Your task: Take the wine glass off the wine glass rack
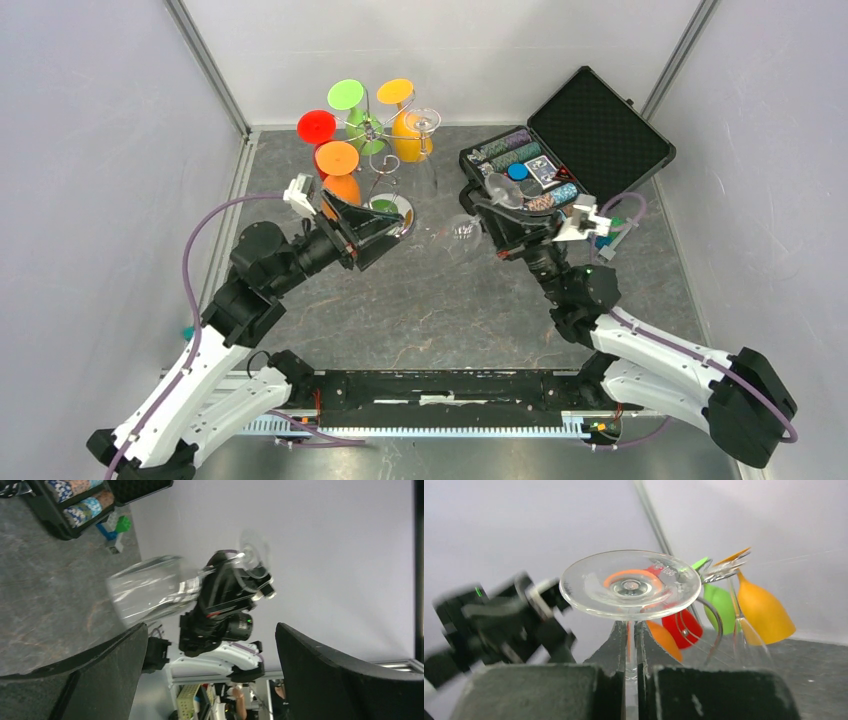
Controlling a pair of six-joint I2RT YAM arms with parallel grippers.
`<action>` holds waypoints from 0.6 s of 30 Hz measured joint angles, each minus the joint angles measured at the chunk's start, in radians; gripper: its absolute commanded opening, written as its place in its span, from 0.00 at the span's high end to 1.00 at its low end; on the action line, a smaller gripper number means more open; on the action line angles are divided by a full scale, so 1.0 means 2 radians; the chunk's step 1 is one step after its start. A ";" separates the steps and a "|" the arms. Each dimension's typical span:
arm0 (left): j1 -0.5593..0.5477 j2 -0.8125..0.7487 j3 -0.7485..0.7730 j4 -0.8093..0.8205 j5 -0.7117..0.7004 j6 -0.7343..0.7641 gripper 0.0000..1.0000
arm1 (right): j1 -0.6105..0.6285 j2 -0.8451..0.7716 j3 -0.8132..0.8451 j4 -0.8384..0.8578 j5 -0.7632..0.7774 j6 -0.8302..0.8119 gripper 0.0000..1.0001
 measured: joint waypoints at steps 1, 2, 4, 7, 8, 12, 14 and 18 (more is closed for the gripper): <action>0.000 -0.002 -0.007 0.000 0.003 0.005 0.01 | 0.000 -0.005 -0.007 0.014 0.025 0.022 1.00; -0.001 -0.001 -0.018 0.004 0.011 0.012 0.01 | 0.000 -0.009 -0.013 0.029 0.050 0.047 1.00; -0.005 0.006 -0.036 0.009 0.020 0.019 0.04 | 0.000 -0.012 -0.024 0.057 0.091 0.094 1.00; -0.031 0.023 -0.058 0.017 0.023 0.025 0.12 | 0.000 -0.012 -0.036 0.082 0.134 0.157 1.00; -0.038 0.027 -0.060 0.018 0.023 0.026 0.16 | 0.000 -0.011 -0.038 0.086 0.142 0.171 1.00; -0.074 0.044 -0.061 0.046 0.022 0.031 0.30 | 0.000 -0.002 -0.048 0.109 0.164 0.236 1.00; -0.089 0.054 -0.061 0.064 0.019 0.032 0.33 | 0.000 0.003 -0.053 0.116 0.168 0.261 1.00; -0.111 0.065 -0.061 0.089 0.004 0.033 0.32 | 0.000 0.004 -0.061 0.117 0.172 0.288 1.00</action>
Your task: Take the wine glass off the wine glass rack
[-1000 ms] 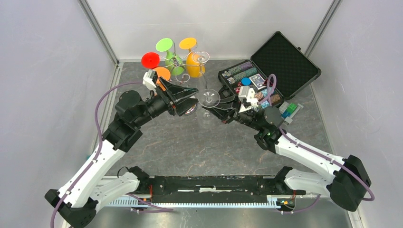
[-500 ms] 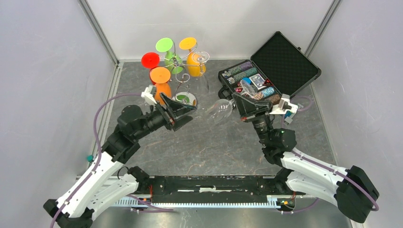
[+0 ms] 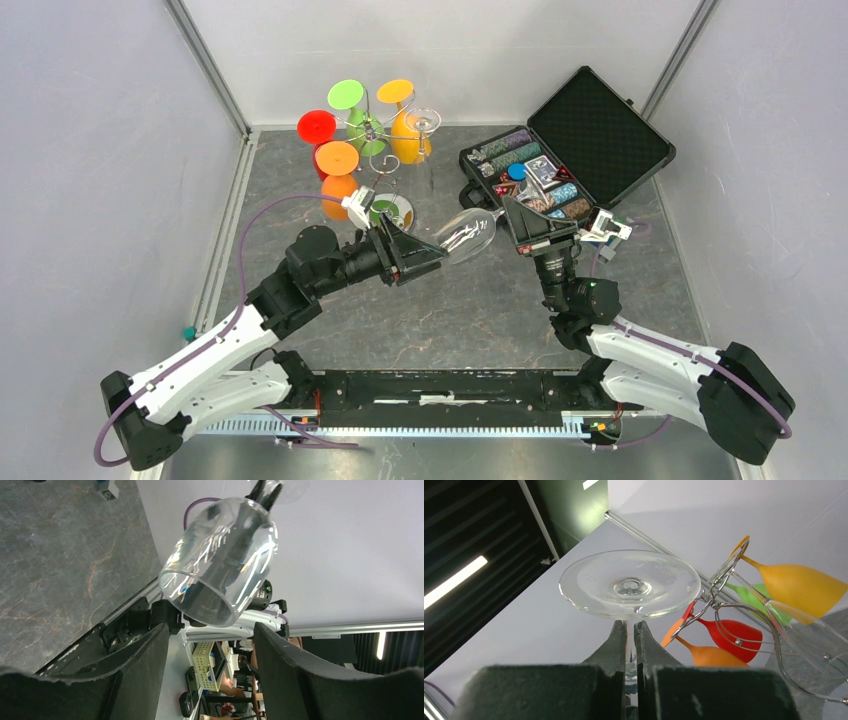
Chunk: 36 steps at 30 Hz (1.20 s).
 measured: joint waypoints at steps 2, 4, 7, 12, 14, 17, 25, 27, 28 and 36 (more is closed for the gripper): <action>-0.006 0.000 0.000 0.009 -0.010 0.000 0.30 | 0.000 -0.002 -0.001 -0.003 0.001 0.006 1.00; -0.010 0.000 0.000 0.022 -0.020 0.000 0.30 | 0.000 -0.006 -0.004 -0.006 0.002 0.010 1.00; -0.013 0.000 0.000 0.041 -0.027 0.000 0.33 | 0.000 -0.019 -0.009 -0.018 0.005 0.016 1.00; -0.020 0.000 -0.003 0.083 -0.034 -0.001 0.39 | 0.000 -0.048 -0.017 -0.067 0.017 0.019 1.00; -0.022 0.000 -0.009 0.096 -0.035 -0.001 0.40 | 0.000 -0.054 -0.018 -0.077 0.023 0.019 1.00; -0.023 0.008 -0.018 0.112 -0.036 -0.005 0.41 | 0.000 -0.052 -0.018 -0.082 0.030 0.020 1.00; -0.024 0.032 -0.020 0.126 -0.031 -0.014 0.43 | 0.010 -0.003 -0.026 -0.038 0.044 0.055 1.00; -0.024 0.032 -0.019 0.125 -0.029 -0.014 0.46 | 0.017 0.006 -0.026 -0.027 0.052 0.059 1.00; -0.024 0.032 -0.018 0.125 -0.029 -0.014 0.48 | 0.021 0.010 -0.026 -0.021 0.056 0.061 1.00; -0.024 0.032 0.009 0.098 -0.032 0.021 0.71 | 0.030 0.032 -0.010 0.006 0.067 0.086 1.00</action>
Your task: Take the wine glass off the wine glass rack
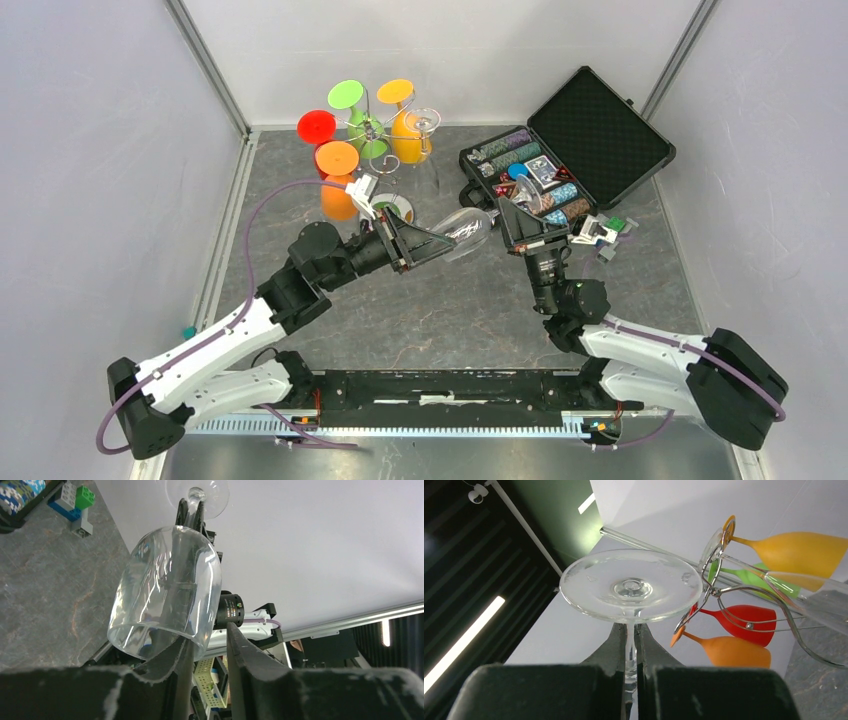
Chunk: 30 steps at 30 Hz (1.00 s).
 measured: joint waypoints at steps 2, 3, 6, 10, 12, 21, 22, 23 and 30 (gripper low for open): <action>0.000 0.001 0.011 -0.011 -0.001 0.019 0.77 | 0.001 0.006 0.001 0.009 0.000 0.013 1.00; 0.000 0.002 0.018 -0.020 -0.001 0.028 0.80 | 0.001 0.010 0.001 0.014 0.001 0.021 1.00; 0.000 0.009 0.040 -0.042 -0.002 0.056 0.93 | 0.002 0.016 0.002 0.023 0.004 0.038 1.00; -0.003 0.012 0.057 -0.055 -0.009 0.087 0.98 | 0.003 0.019 0.005 0.023 0.006 0.048 0.99; -0.004 0.013 0.063 -0.061 -0.013 0.102 0.98 | 0.003 0.019 0.005 0.022 0.006 0.052 0.91; -0.005 -0.001 0.078 -0.105 -0.049 0.203 0.98 | 0.016 0.023 0.007 -0.015 -0.034 0.039 0.32; -0.005 -0.004 0.080 -0.114 -0.055 0.216 0.98 | 0.017 0.023 0.009 -0.020 -0.041 0.037 0.27; -0.005 -0.008 0.083 -0.125 -0.063 0.230 0.98 | 0.018 0.022 0.010 -0.025 -0.048 0.035 0.23; -0.004 -0.027 0.114 -0.233 -0.099 0.299 0.98 | 0.019 0.004 0.010 -0.072 -0.079 0.028 0.11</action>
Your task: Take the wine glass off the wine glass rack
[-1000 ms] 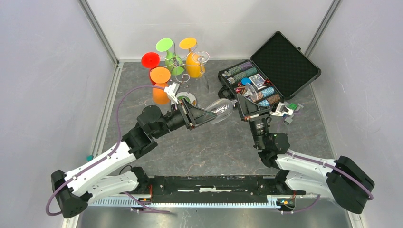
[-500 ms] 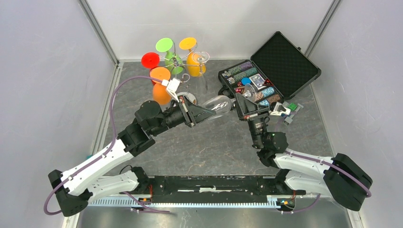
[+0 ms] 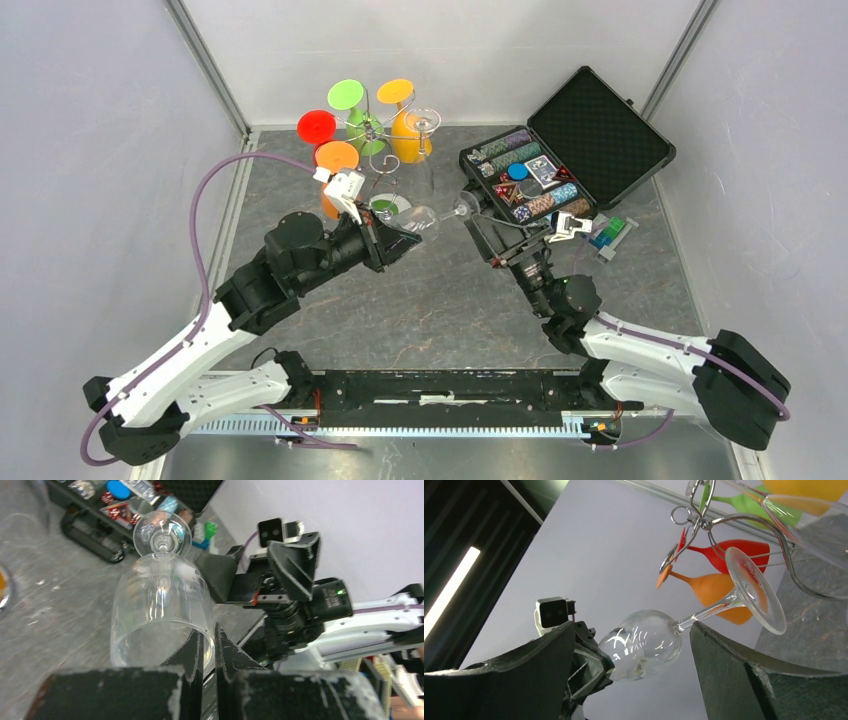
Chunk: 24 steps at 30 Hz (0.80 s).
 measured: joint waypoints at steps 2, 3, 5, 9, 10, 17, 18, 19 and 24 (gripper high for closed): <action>0.000 -0.003 0.016 -0.045 -0.012 0.015 0.98 | 0.000 -0.016 -0.003 -0.029 -0.014 -0.001 0.12; 0.000 -0.004 0.023 -0.063 -0.018 0.020 0.98 | 0.000 -0.022 -0.007 -0.039 -0.018 -0.002 0.12; 0.000 -0.006 0.040 -0.112 -0.030 0.034 0.98 | 0.000 -0.043 -0.019 -0.074 -0.025 -0.005 0.13; 0.000 -0.004 0.071 -0.212 -0.060 0.049 0.98 | 0.000 -0.083 -0.034 -0.161 -0.027 -0.022 0.14; 0.000 0.002 0.081 -0.244 -0.074 0.049 0.98 | 0.000 -0.093 -0.034 -0.186 -0.024 -0.030 0.14; 0.028 0.057 0.112 -0.390 -0.172 0.049 0.98 | 0.000 -0.157 -0.040 -0.299 0.012 -0.068 0.15; 0.045 0.066 0.112 -0.402 -0.176 0.050 0.98 | 0.000 -0.165 -0.042 -0.309 0.018 -0.070 0.15; 0.068 0.074 0.112 -0.411 -0.177 0.051 0.98 | 0.000 -0.173 -0.043 -0.318 0.023 -0.073 0.15; 0.194 0.089 0.107 -0.416 -0.163 0.074 0.98 | 0.000 -0.216 -0.056 -0.362 0.048 -0.083 0.14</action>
